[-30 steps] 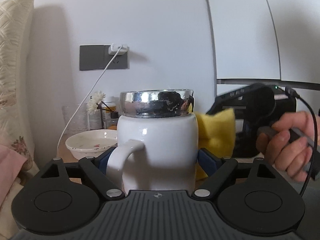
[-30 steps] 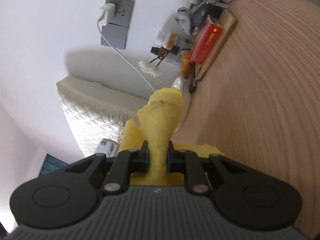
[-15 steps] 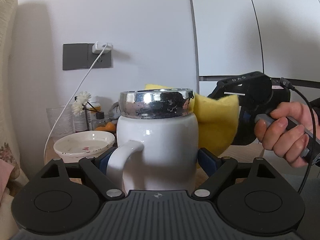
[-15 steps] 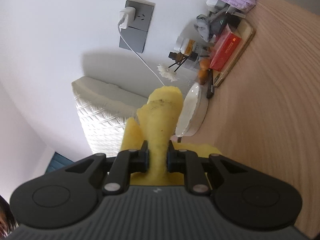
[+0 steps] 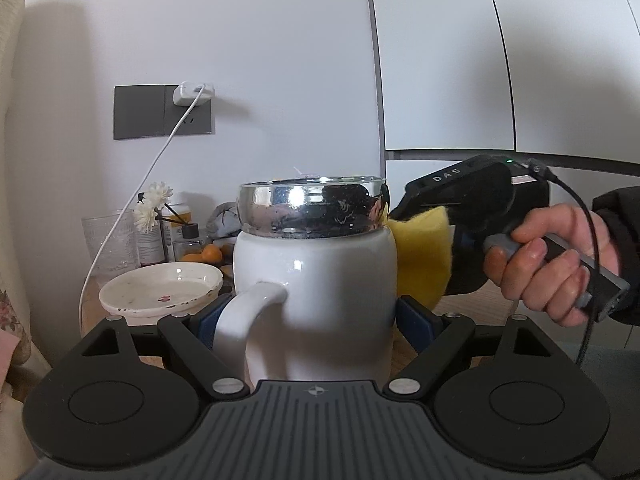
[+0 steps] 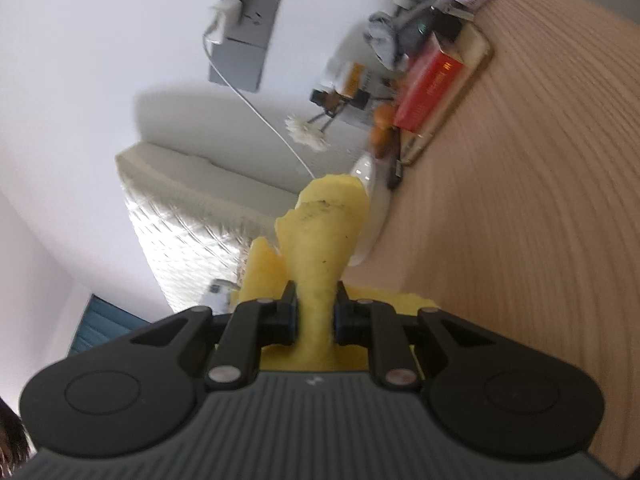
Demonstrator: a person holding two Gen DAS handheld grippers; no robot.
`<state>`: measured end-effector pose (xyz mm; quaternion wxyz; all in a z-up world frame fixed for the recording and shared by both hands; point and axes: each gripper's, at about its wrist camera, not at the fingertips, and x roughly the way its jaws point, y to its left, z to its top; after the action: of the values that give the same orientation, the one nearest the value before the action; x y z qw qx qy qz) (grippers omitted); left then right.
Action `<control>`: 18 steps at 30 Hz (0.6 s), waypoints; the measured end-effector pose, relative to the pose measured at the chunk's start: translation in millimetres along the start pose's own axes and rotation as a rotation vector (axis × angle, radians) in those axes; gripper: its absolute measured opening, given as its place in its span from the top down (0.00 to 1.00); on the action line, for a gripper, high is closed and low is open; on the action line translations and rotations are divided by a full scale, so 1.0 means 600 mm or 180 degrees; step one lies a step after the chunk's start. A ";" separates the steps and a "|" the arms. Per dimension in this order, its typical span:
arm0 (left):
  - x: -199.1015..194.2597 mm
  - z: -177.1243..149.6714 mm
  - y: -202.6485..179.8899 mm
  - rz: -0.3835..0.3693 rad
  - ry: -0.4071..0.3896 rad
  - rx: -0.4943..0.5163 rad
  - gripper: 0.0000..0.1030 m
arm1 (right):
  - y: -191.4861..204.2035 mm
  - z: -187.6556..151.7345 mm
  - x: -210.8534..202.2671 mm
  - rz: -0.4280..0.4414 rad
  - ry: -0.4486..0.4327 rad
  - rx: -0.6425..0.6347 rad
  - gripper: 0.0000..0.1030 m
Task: Clean container
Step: 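Rub the cloth along the mug's outer side with the right gripper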
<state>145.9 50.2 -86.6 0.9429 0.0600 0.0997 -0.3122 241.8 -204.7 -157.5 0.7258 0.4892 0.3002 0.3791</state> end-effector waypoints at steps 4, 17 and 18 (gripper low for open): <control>-0.001 -0.001 0.000 -0.0003 -0.0011 0.0006 0.14 | 0.018 0.016 0.009 0.0240 0.0081 -0.0096 0.82; -0.001 -0.002 0.001 -0.0017 -0.0033 0.0004 0.14 | 0.021 0.037 0.032 0.0270 0.0287 -0.0190 0.82; -0.001 -0.002 0.001 -0.0019 -0.0035 0.0006 0.14 | 0.022 0.039 0.034 0.0264 0.0311 -0.0227 0.82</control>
<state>145.6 51.2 -87.7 0.9424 0.0588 0.0944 -0.3154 268.3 -195.6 -138.3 0.7109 0.4559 0.3010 0.4428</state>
